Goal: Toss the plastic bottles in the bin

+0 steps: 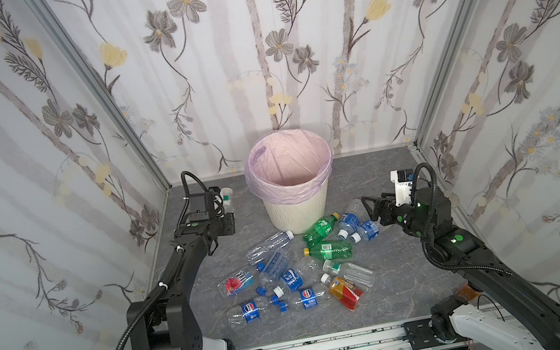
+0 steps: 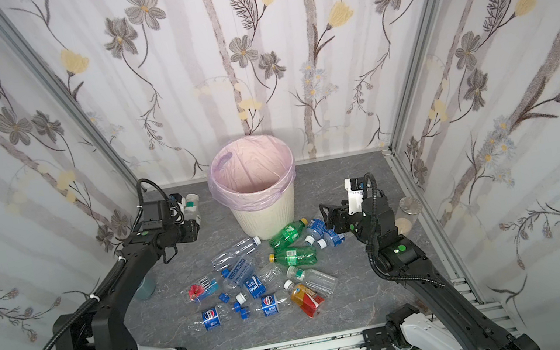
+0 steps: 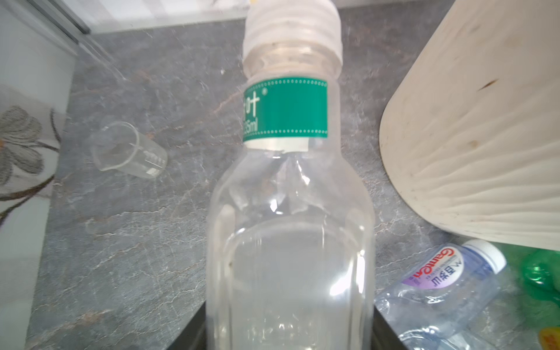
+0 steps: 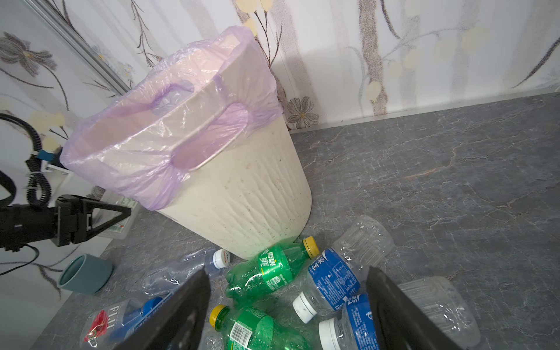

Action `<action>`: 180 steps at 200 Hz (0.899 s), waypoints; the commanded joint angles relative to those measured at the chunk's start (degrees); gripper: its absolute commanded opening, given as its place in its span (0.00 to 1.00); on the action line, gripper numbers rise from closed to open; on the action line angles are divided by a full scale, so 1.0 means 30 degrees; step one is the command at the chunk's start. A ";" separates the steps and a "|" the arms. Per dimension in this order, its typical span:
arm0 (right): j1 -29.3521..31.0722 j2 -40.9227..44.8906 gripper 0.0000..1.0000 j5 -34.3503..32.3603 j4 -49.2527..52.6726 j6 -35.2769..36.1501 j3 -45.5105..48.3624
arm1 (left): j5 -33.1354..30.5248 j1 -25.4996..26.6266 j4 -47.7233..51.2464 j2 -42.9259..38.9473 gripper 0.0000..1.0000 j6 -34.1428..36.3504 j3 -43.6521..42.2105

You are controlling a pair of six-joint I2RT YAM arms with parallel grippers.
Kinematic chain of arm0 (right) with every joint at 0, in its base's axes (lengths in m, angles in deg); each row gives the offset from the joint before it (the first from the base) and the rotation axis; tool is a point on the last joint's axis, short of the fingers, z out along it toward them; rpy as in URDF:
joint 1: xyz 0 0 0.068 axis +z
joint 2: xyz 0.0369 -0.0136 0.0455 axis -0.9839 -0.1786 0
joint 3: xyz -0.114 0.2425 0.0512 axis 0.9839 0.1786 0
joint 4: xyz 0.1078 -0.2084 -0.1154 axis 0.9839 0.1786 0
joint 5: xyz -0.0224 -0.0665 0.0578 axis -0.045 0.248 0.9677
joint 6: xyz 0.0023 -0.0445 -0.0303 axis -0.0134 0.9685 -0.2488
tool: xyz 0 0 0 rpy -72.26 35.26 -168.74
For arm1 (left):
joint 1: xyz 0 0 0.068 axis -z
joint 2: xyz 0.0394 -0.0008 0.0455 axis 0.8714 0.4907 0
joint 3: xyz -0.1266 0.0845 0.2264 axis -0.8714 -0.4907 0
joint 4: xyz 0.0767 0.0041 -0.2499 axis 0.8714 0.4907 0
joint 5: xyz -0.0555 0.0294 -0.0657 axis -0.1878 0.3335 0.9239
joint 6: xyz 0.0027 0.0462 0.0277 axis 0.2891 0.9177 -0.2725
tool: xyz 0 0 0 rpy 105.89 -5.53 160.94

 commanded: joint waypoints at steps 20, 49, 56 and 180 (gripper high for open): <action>0.0010 -0.0189 0.81 -0.1001 0.0845 0.0155 -0.0545 | 0.0113 -0.0127 -0.1431 -0.4406 0.55 -0.1547 -0.0941; 0.0008 -0.0204 0.78 -0.0989 0.1222 0.0040 -0.1053 | -0.0261 -0.0134 -0.2106 -0.7801 0.55 -0.1692 -0.1484; 0.0001 -0.0215 0.78 -0.1012 0.1262 -0.0041 -0.1055 | -0.0292 -0.0118 -0.2174 -0.8527 0.55 -0.1863 -0.1451; 0.0135 -0.0735 0.73 -0.1712 0.0827 -0.2177 -0.0469 | 0.5071 0.4918 -0.6958 -0.0956 0.82 -0.3378 0.7953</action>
